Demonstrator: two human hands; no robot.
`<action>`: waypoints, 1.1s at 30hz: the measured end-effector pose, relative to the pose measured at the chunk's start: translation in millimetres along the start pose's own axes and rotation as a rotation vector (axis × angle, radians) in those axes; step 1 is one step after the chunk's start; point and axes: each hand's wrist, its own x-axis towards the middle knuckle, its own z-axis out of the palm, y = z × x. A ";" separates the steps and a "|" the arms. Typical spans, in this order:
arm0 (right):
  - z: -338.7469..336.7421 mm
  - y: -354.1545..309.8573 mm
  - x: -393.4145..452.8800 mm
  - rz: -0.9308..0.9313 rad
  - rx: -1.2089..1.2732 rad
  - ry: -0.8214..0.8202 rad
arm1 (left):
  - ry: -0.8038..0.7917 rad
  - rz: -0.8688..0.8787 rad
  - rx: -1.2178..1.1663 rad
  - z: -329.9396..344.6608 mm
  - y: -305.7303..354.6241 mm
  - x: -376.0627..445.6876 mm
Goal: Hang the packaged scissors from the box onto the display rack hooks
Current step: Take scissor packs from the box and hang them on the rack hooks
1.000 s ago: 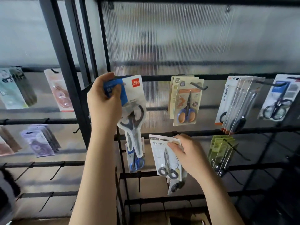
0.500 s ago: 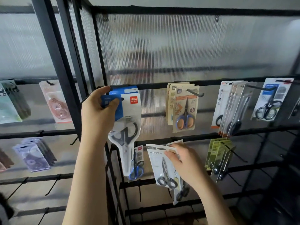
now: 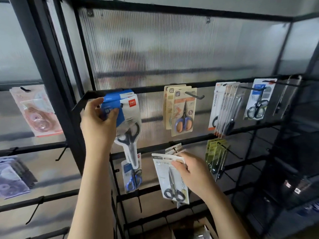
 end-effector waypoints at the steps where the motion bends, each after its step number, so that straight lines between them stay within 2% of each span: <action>1: -1.5 1.2 -2.0 0.010 -0.008 0.003 | 0.026 -0.013 -0.015 -1.1 -0.8 -5.7; 7: -4.8 14.4 -17.5 0.050 -0.010 -0.016 | 0.184 0.001 -0.022 0.7 -21.3 -52.4; 11: -5.2 32.0 -29.8 0.103 -0.055 -0.026 | 0.315 -0.071 -0.061 18.0 -36.8 -90.7; 14: -12.4 44.8 -39.4 0.136 -0.040 -0.005 | 0.333 -0.133 -0.104 36.5 -42.6 -120.7; 17: -25.7 57.6 -46.3 0.177 -0.020 0.017 | 0.255 -0.157 -0.057 63.0 -43.8 -153.4; 23: -59.8 101.8 -53.9 0.258 -0.058 0.073 | -0.133 -0.084 0.004 130.8 -34.6 -198.3; 26: -80.4 137.0 -56.9 0.292 -0.059 0.101 | -0.269 -0.051 0.009 170.8 -26.1 -214.2; 33: -143.6 240.5 -47.8 0.362 0.054 0.177 | -0.463 -0.004 0.118 287.4 -14.8 -249.3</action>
